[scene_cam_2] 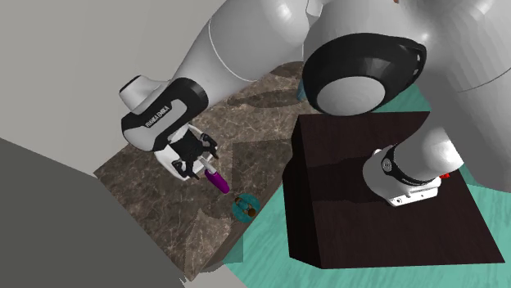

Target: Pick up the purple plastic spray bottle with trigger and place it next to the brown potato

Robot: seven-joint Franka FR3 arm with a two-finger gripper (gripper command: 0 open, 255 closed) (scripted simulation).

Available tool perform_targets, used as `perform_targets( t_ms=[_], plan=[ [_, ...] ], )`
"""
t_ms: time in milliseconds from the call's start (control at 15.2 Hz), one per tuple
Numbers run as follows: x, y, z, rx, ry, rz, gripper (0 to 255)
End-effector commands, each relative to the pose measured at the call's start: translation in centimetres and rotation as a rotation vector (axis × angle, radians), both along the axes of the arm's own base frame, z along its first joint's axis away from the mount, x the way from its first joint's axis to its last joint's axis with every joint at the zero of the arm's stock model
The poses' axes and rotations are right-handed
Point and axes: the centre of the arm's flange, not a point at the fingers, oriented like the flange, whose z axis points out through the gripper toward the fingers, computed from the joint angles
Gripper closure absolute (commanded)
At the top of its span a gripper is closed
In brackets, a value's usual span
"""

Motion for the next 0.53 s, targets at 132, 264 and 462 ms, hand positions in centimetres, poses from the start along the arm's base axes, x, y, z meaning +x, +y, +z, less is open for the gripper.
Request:
perform_targets(
  t_ms=[132,264,462],
  plan=[
    [0.0,0.3,-2.2,0.004,0.005,-0.014,0],
    [-0.4,0.7,-3.1,0.004,0.005,-0.014,0],
    [-1.0,1.1,-4.2,0.004,0.005,-0.014,0]
  ],
)
